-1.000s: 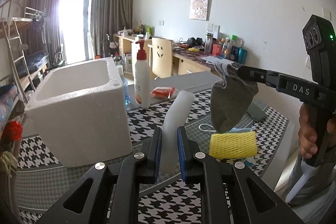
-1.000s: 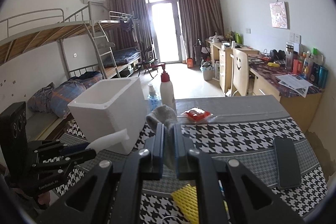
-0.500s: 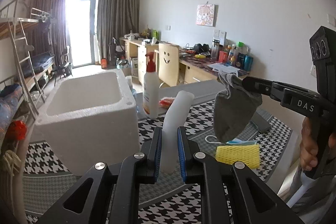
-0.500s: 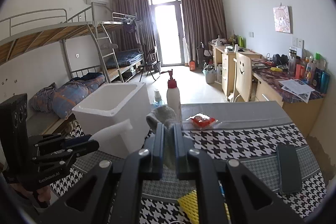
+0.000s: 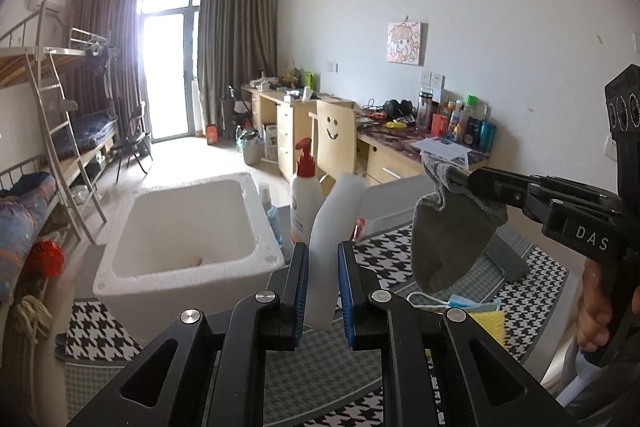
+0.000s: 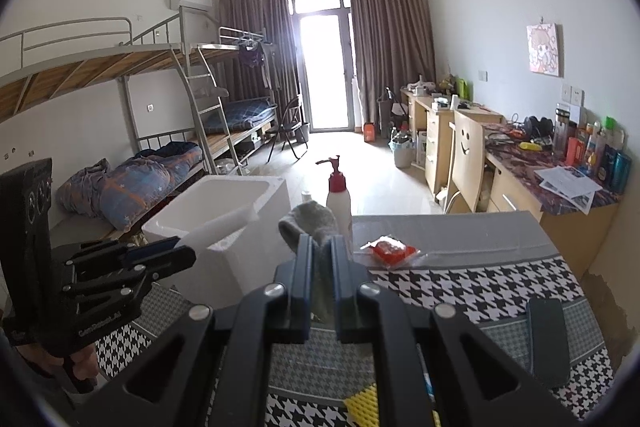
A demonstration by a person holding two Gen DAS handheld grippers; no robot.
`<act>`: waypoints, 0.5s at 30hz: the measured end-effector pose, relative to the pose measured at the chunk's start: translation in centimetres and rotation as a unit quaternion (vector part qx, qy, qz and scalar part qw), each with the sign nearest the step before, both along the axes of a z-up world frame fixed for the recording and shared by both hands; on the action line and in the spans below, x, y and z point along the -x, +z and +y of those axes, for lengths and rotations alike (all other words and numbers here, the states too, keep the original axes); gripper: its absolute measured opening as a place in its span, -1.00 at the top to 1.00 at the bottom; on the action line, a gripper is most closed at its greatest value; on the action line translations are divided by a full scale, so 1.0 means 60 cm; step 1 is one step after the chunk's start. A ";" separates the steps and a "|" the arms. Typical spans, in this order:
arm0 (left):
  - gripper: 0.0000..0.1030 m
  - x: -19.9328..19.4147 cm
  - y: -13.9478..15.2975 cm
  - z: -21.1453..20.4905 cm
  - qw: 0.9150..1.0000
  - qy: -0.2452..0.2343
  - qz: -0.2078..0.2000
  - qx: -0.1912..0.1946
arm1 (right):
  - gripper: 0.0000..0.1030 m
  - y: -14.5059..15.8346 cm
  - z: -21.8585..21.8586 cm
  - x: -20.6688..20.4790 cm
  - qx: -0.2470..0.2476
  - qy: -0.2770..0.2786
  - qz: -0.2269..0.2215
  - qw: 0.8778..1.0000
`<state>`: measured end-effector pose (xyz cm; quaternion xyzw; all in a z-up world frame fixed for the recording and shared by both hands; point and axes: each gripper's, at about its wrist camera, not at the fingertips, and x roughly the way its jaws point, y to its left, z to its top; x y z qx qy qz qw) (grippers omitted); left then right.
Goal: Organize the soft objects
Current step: 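Carry the white tube and grey cloth in both grippers over the foam box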
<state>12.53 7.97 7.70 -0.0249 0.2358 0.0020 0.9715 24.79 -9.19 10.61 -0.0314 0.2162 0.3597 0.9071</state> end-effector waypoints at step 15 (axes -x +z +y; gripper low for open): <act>0.69 -0.022 0.036 0.015 0.999 0.028 -0.025 -0.017 | 0.79 0.027 0.027 -0.016 0.007 0.003 -0.016 1.000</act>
